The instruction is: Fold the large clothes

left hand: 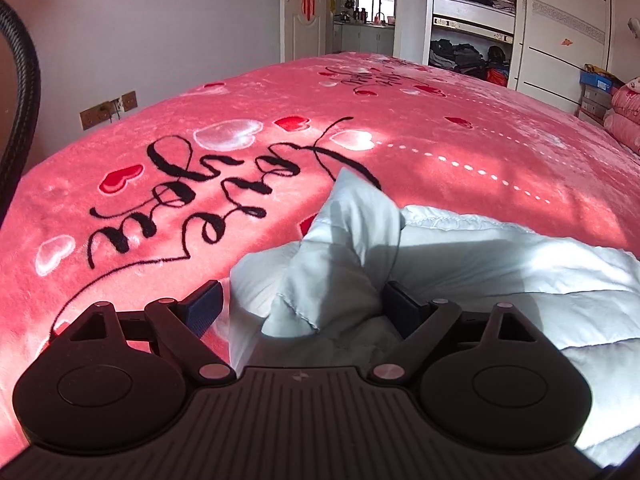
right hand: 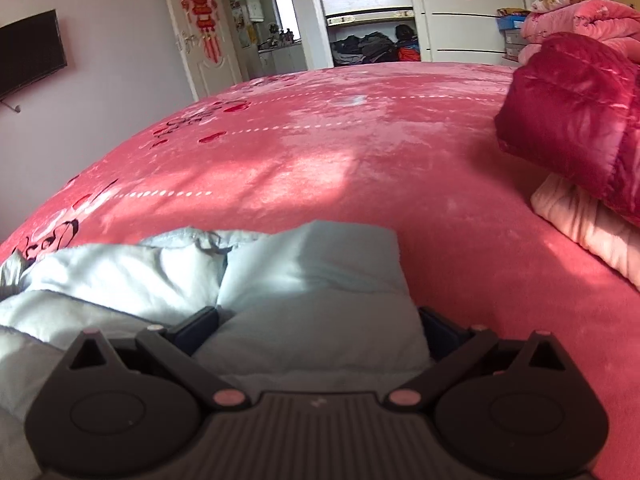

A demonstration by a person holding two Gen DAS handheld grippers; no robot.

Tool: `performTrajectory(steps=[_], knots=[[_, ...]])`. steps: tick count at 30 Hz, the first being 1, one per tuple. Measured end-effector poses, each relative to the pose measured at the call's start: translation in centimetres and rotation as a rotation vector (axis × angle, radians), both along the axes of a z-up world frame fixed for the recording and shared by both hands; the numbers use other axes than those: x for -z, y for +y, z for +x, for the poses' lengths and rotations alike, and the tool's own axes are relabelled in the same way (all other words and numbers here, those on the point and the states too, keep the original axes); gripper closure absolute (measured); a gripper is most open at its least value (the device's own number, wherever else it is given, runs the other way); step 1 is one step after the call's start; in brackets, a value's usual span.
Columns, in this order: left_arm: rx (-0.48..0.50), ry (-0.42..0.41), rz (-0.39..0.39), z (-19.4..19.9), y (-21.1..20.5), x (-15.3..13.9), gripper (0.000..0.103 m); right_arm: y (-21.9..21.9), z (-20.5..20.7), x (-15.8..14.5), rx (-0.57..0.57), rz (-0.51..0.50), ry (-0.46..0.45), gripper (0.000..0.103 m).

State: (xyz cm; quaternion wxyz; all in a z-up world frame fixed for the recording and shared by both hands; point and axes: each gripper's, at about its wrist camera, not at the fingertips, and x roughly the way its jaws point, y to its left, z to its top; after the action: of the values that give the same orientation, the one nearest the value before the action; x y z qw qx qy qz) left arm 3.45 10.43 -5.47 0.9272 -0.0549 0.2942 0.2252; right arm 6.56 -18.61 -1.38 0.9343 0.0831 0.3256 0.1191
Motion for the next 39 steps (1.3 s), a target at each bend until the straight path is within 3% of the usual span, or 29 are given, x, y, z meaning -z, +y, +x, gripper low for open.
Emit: performTrajectory(steps=[4, 8, 12, 16, 23, 28, 33, 39], knots=[[0.083, -0.073, 0.082, -2.0, -4.4, -3.6, 0.000, -2.3, -1.6, -2.0, 0.075, 0.056, -0.040, 0.001], [0.205, -0.122, 0.025, -2.8, -9.6, -5.5, 0.000, -4.5, -3.5, -3.9, 0.143, 0.074, -0.063, 0.001], [0.293, -0.077, 0.013, -1.5, -14.5, -4.4, 0.000, -5.7, -5.5, -5.1, 0.183, 0.075, -0.061, 0.001], [0.311, -0.010, 0.044, -0.1, -17.2, -2.1, 0.000, -6.4, -7.9, -6.0, 0.208, 0.077, -0.075, 0.001], [0.272, -0.009, 0.091, 0.2, -17.7, 1.7, 0.000, -7.7, -10.9, -6.7, 0.211, 0.088, -0.069, 0.001], [0.267, -0.002, 0.126, 0.9, -17.9, 2.6, 0.000, -8.3, -11.1, -6.4, 0.206, 0.087, -0.060, 0.001], [0.269, 0.036, 0.122, 0.9, -17.9, 1.5, 0.000, -8.8, -10.2, -4.9, 0.187, 0.131, 0.005, 0.001], [0.260, 0.039, 0.093, -1.3, -17.3, -2.8, 0.000, -10.3, -9.9, -3.7, 0.159, 0.276, 0.058, 0.001]])
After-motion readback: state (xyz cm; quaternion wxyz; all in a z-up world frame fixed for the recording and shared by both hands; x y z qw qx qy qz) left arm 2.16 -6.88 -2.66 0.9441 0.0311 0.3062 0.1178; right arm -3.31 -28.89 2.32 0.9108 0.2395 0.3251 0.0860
